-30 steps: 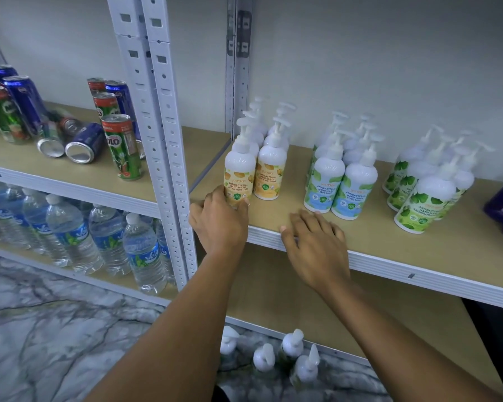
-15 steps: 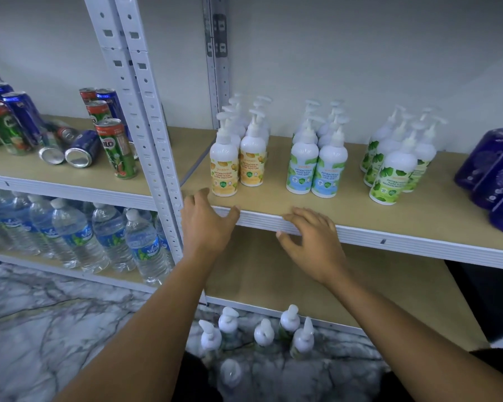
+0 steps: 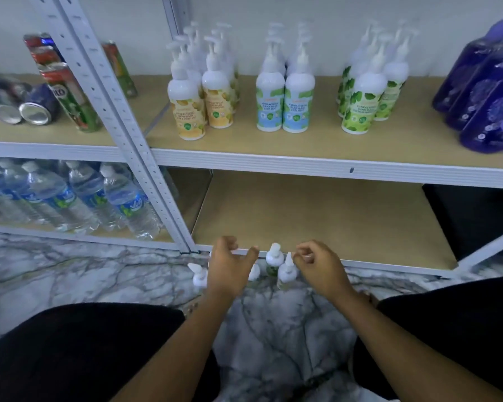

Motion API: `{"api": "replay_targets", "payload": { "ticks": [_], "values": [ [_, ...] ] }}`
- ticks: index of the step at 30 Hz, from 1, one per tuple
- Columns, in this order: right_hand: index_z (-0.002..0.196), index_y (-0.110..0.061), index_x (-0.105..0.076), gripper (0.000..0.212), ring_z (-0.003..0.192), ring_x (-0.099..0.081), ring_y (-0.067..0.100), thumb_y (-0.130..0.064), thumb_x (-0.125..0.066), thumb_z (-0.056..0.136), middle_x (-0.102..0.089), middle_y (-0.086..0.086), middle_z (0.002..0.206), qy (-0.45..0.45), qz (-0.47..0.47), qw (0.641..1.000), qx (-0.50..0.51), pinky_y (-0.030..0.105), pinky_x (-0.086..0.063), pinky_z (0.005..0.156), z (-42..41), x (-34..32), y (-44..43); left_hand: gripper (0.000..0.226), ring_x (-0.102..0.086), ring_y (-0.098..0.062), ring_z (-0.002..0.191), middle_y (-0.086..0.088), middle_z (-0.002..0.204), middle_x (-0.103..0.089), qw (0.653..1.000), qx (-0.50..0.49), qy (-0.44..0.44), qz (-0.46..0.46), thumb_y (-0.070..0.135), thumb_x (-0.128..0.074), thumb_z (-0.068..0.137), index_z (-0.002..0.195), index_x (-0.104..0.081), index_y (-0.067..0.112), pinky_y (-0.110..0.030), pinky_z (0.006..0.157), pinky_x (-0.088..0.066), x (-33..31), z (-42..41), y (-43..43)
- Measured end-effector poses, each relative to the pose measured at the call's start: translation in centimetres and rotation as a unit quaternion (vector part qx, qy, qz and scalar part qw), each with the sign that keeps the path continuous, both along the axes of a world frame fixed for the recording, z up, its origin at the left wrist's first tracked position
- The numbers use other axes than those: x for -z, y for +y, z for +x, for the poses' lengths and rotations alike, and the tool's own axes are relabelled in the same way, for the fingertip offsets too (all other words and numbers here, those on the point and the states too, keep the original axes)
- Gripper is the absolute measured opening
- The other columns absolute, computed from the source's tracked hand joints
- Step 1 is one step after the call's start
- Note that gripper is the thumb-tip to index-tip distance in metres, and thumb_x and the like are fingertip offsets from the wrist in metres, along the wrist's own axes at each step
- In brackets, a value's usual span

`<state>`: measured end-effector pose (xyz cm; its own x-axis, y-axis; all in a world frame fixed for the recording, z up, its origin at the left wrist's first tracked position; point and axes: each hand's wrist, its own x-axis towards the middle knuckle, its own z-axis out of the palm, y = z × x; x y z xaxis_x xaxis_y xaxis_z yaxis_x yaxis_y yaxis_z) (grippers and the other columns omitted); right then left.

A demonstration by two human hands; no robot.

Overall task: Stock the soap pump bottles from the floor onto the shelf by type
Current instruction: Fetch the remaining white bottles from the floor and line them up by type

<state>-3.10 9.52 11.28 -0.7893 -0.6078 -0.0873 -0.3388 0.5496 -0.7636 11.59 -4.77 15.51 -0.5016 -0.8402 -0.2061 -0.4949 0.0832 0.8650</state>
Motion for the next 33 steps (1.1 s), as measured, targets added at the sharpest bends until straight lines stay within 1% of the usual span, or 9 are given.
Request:
{"api": "replay_targets", "payload": {
  "ticks": [5,7,10,15,18,21,24,28,33],
  "values": [
    [0.111,-0.017,-0.067,0.031,0.097,-0.065,0.019,-0.038,-0.070,0.087,-0.067,0.002,0.108,-0.061,0.075,0.995,0.013,0.033,-0.051,0.085,-0.3,4.5,1.6,0.029,-0.058,-0.011,0.066,0.006,0.072,-0.061,0.996,0.002,-0.060,0.071,0.033,-0.079,0.082,0.075,-0.053,0.021,-0.028,0.069,-0.045,6.7,-0.4,2.4],
    [0.111,-0.017,-0.065,0.036,0.097,-0.065,0.020,-0.044,-0.069,0.087,-0.067,0.003,0.107,-0.080,0.095,0.992,0.014,0.034,-0.052,0.084,-0.7,6.0,1.5,0.043,-0.066,-0.014,0.090,0.006,0.099,-0.070,0.993,-0.006,-0.069,0.096,0.045,-0.081,0.076,0.105,-0.060,0.020,-0.037,0.088,-0.054,9.3,-0.9,2.9],
    [0.116,-0.015,-0.063,0.044,0.100,-0.064,0.021,-0.045,-0.072,0.086,-0.066,0.005,0.110,-0.106,0.113,0.988,0.020,0.031,-0.049,0.079,-1.0,8.3,1.1,0.073,-0.058,-0.020,0.114,0.001,0.124,-0.060,0.988,-0.032,-0.083,0.127,0.039,-0.082,0.079,0.135,-0.043,0.014,-0.039,0.103,-0.047,11.6,-1.8,3.1],
    [0.134,-0.012,-0.054,0.066,0.116,-0.059,0.025,-0.046,-0.077,0.082,-0.059,0.011,0.127,-0.136,0.140,0.980,0.031,0.029,-0.045,0.085,-1.9,13.4,-0.5,0.092,-0.058,-0.027,0.123,-0.004,0.134,-0.058,0.979,-0.075,-0.099,0.159,0.058,-0.082,0.054,0.129,-0.039,0.025,-0.048,0.105,-0.048,17.8,-4.0,1.7],
    [0.138,-0.012,-0.049,0.075,0.123,-0.054,0.030,-0.046,-0.080,0.079,-0.054,0.014,0.135,-0.152,0.150,0.976,0.031,0.035,-0.047,0.095,-2.5,15.9,-1.6,0.090,-0.050,-0.019,0.122,0.001,0.131,-0.051,0.981,-0.057,-0.118,0.143,0.030,-0.089,0.067,0.139,-0.038,0.013,-0.037,0.107,-0.041,19.5,-5.5,0.8],
    [0.139,-0.014,-0.049,0.082,0.124,-0.053,0.031,-0.045,-0.085,0.071,-0.053,0.013,0.137,-0.162,0.138,0.976,0.033,0.036,-0.047,0.096,-3.0,17.6,-2.4,0.086,-0.055,-0.026,0.119,-0.007,0.130,-0.057,0.981,-0.055,-0.146,0.114,0.027,-0.088,0.067,0.137,-0.041,0.011,-0.040,0.099,-0.046,21.6,-6.6,-0.4],
    [0.128,-0.022,-0.057,0.074,0.114,-0.061,0.030,-0.048,-0.079,0.062,-0.065,0.007,0.124,-0.138,0.121,0.982,0.041,0.040,-0.053,0.090,-3.3,18.5,-3.0,0.060,-0.061,-0.025,0.100,-0.005,0.111,-0.062,0.979,-0.047,-0.177,0.095,0.025,-0.082,0.070,0.122,-0.052,0.015,-0.031,0.078,-0.042,22.7,-7.0,-1.4],
    [0.117,-0.018,-0.064,0.049,0.107,-0.062,0.031,-0.032,-0.079,0.073,-0.067,0.008,0.115,-0.137,0.141,0.980,0.038,0.032,-0.048,0.079,-3.6,18.0,-3.9,0.048,-0.058,-0.027,0.090,-0.009,0.105,-0.060,0.976,-0.054,-0.187,0.095,0.018,-0.074,0.076,0.118,-0.051,0.010,-0.030,0.073,-0.039,23.2,-7.3,-2.2],
    [0.110,-0.027,-0.065,0.062,0.095,-0.067,0.018,-0.057,-0.075,0.056,-0.069,-0.003,0.106,-0.184,0.118,0.973,0.076,0.033,-0.055,0.079,-3.4,16.9,-2.6,0.054,-0.064,-0.032,0.084,-0.011,0.092,-0.064,0.977,-0.006,-0.176,0.123,0.038,-0.074,0.065,0.105,-0.054,0.008,-0.038,0.071,-0.050,23.0,-6.7,-2.0]
  ]
}}
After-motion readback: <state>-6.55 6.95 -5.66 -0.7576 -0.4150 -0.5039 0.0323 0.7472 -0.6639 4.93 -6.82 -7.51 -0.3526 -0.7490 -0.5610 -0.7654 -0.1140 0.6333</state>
